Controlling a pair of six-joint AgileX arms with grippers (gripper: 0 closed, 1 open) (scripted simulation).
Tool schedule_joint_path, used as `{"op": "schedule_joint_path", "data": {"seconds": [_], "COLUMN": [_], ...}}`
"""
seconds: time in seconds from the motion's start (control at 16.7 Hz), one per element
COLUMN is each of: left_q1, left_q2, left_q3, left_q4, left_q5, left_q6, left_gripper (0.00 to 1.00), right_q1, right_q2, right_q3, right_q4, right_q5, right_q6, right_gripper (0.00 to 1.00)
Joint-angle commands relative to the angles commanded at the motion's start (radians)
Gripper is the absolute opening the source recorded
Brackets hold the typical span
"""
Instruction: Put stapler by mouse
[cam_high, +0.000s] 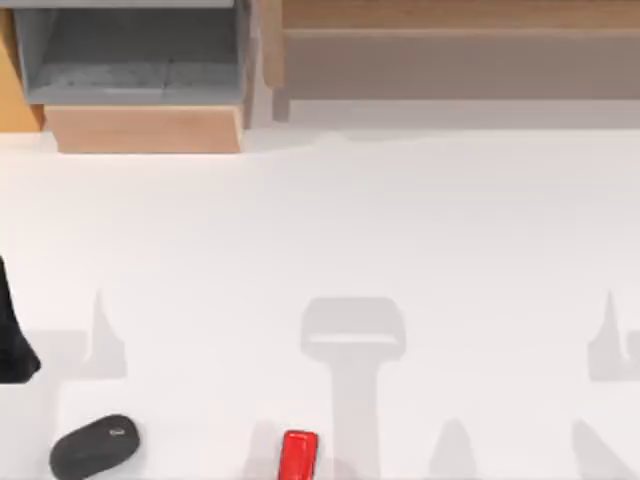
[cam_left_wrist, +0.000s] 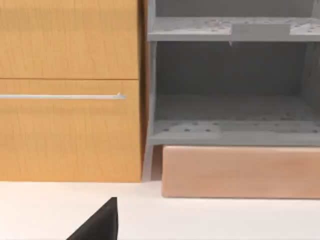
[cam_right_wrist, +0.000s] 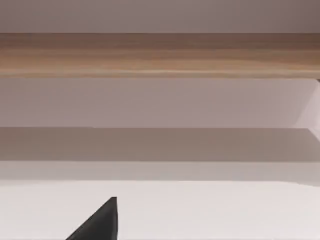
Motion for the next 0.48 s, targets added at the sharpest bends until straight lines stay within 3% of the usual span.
{"op": "schedule_joint_path", "data": {"seconds": [0.24, 0.48], "left_q1": [-0.026, -0.156], "left_q2": [0.032, 0.223], "left_q3": [0.027, 0.17], "left_q4": [-0.024, -0.146], "left_q5": [0.001, 0.001], "left_q6": [-0.022, -0.135], "left_gripper": [1.0, 1.0], "right_q1": [0.0, 0.0], "right_q2": [0.0, 0.0], "right_q3": [0.0, 0.0], "right_q4": [0.0, 0.0], "right_q5": [0.0, 0.0], "right_q6": [0.0, 0.0], "right_gripper": [1.0, 1.0]}}
